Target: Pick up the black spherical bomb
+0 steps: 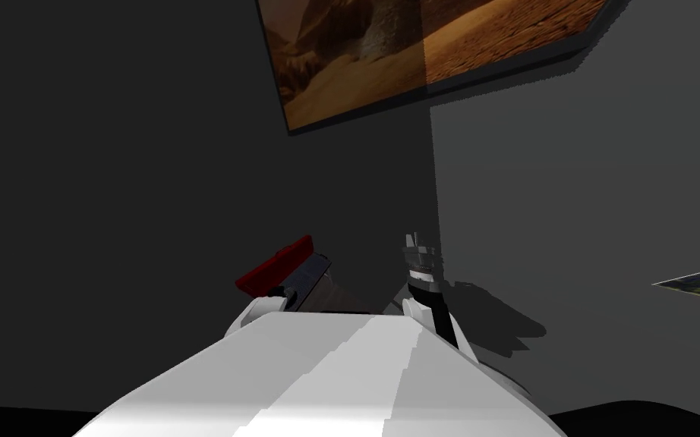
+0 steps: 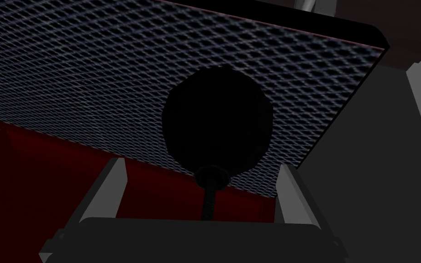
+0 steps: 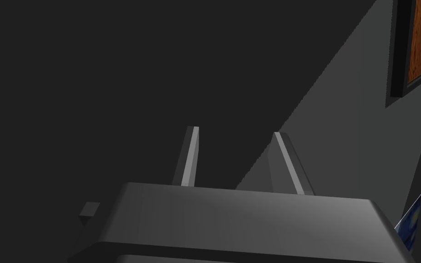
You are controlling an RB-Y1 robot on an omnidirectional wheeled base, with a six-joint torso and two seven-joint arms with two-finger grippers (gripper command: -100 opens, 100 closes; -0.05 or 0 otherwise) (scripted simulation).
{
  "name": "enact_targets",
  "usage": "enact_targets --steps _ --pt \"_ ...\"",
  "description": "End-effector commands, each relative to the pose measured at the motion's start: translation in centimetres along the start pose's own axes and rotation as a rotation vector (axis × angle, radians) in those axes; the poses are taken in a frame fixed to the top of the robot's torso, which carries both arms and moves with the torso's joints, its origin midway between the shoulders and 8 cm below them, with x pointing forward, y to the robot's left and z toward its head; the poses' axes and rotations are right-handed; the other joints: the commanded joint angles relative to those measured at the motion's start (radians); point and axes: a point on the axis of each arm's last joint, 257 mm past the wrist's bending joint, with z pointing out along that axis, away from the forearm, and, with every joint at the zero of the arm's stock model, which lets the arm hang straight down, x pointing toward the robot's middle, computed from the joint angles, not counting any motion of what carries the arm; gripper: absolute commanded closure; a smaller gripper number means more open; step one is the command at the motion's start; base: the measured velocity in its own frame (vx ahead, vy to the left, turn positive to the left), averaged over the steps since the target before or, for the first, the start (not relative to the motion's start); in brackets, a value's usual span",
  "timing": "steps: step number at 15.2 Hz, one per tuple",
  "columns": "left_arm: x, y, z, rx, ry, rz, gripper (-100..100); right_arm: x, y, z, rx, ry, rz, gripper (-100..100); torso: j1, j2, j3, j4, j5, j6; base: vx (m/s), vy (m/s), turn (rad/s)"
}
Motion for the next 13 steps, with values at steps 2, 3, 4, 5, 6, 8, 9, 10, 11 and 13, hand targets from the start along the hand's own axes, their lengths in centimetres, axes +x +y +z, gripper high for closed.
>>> enact_targets --steps 2,3,4,5,6,8,9,10,11,13 --pt "0.0 0.0 0.0 0.001 -0.001 -0.001 100 0.0 0.0 0.0 0.0 0.0 0.0 0 0.0 0.0 0.0 0.0 0.0 0.0 0.0 0.009 -0.005" --pt "0.0 0.0 0.0 0.002 -0.001 -0.001 100 0.0 0.0 0.0 0.0 0.0 0.0 0 -0.001 0.0 0.0 0.0 0.0 0.0 0.0 0.0 0.0" --pt "0.0 0.0 0.1 0.0 -0.001 -0.001 100 0.0 0.0 0.0 0.0 0.0 0.0 0 -0.001 0.0 0.0 0.0 0.0 0.0 0.0 0.0 0.0" --pt "0.0 0.1 0.1 -0.001 0.0 -0.001 100 0.0 0.0 0.0 0.0 0.0 0.0 0 -0.001 0.0 0.0 0.0 0.0 0.001 0.0 0.0 0.0" --pt "0.0 0.1 0.1 -0.001 0.0 -0.001 100 0.0 0.0 0.0 0.0 0.0 0.0 0 -0.002 0.0 0.0 0.0 0.0 0.0 0.0 0.0 0.0" --pt "-0.2 -0.2 -0.7 0.0 0.001 0.004 100 0.0 0.0 0.0 0.0 0.0 0.0 0 -0.002 0.0 0.001 0.001 -0.001 0.0 -0.002 -0.019 0.027" --pt "-0.3 -0.2 -0.9 -0.001 0.001 0.005 100 0.0 0.0 0.0 0.0 0.0 0.0 0 -0.003 0.001 0.001 0.001 -0.001 0.0 -0.001 -0.027 0.028" --pt "-0.3 -0.3 -1.1 -0.001 0.002 0.006 100 0.0 0.0 0.0 0.0 0.0 0.0 0 -0.004 0.001 0.001 0.001 -0.001 0.0 -0.001 -0.025 0.022" --pt "-0.4 -0.3 -1.5 -0.002 0.002 0.008 100 0.0 0.0 0.0 0.0 0.0 0.0 0 -0.004 0.001 0.001 0.001 -0.001 0.0 -0.005 -0.021 0.02" --pt "-0.4 -0.4 -1.4 0.0 0.002 0.007 100 0.0 0.0 0.0 0.0 0.0 0.0 0 -0.004 0.001 0.001 0.001 -0.001 0.0 -0.006 -0.017 0.013"
